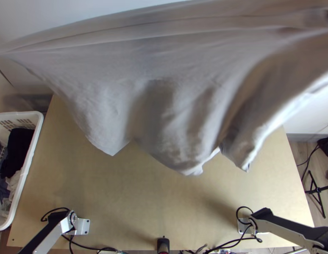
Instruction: Fold the t-shirt
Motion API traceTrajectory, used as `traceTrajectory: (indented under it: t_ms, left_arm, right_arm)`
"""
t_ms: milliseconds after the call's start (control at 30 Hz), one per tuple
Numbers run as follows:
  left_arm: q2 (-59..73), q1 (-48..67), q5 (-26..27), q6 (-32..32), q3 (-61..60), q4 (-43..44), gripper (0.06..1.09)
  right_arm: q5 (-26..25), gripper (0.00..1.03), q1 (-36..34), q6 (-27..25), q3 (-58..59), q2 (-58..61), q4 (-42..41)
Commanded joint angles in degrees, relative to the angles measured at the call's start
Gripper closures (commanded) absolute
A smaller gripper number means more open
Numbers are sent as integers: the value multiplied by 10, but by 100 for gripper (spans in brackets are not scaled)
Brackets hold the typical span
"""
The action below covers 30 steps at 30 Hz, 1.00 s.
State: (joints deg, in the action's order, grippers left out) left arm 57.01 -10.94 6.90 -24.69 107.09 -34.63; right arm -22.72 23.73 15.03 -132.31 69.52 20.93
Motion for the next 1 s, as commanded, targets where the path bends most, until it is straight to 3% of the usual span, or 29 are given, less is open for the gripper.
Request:
traceTrajectory:
  t_ms: [0,167,333,433,567,700,867,967]
  left_arm:
    - [-70,-5,-3,3,18,14,105]
    - [-128,21,10,19,47,15,105]
    - [-127,-10,72,5,158,-39,105]
    - [-138,-59,135,-17,182,-44,105]
    - [-154,-76,175,-42,178,-75,105]
    - [-169,-95,207,-59,152,-106,105]
    - [-180,-117,211,-70,55,-94,105]
    - [-201,-138,211,-73,-48,-34,105]
  right_arm:
    - [-15,100,2,-9,0,-60,6]
    - [0,100,7,-20,-4,-109,43]
    - [25,100,4,-14,-8,-141,97]
    - [84,100,-6,7,-13,-156,153]
    - [206,100,-94,63,-10,-179,215]
    - [272,100,-149,103,-2,-192,228]
    - [271,100,-150,105,54,-181,203]
    - [269,100,-150,103,139,-188,161]
